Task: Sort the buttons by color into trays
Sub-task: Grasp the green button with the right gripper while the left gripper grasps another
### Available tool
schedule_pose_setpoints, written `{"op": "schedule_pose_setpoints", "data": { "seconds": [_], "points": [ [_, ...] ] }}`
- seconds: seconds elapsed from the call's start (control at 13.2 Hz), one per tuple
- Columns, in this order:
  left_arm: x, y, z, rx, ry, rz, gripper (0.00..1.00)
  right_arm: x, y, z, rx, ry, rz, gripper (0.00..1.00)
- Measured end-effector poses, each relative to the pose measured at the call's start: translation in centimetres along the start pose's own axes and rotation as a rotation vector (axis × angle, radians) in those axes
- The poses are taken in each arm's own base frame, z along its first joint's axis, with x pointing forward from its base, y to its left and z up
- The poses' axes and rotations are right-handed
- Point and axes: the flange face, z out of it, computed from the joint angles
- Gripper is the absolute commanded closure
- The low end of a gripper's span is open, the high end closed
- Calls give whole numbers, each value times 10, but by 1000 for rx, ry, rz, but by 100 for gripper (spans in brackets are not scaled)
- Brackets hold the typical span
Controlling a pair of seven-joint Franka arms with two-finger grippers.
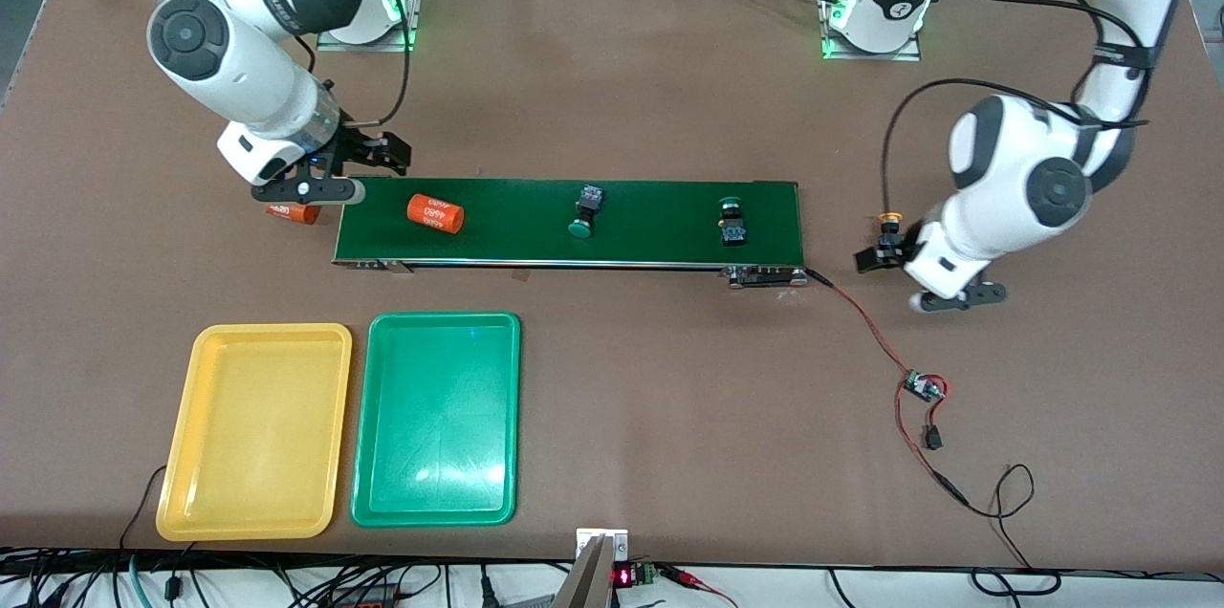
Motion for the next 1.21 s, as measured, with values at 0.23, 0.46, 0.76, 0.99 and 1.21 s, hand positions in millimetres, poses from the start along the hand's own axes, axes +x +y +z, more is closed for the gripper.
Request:
{"op": "schedule_pose_setpoints", "data": {
  "seconds": [0.23, 0.46, 0.76, 0.99, 1.21],
  "points": [
    [1, -43, 22, 1, -65, 103, 0, 1, -50, 18, 6, 1, 16, 0],
    [-13, -53, 59, -1, -146, 133, 0, 0, -87, 45, 13, 1, 38, 0],
    [-25, -51, 80, 0, -191, 143, 0, 0, -118, 74, -17, 25, -25, 0],
    [-26, -52, 92, -4, -197, 145, 0, 0, -133, 96, -27, 37, -51, 0],
    [-30, -53, 109, -9, -221, 145, 0, 4, -134, 95, -11, 58, 5, 0]
  ]
}}
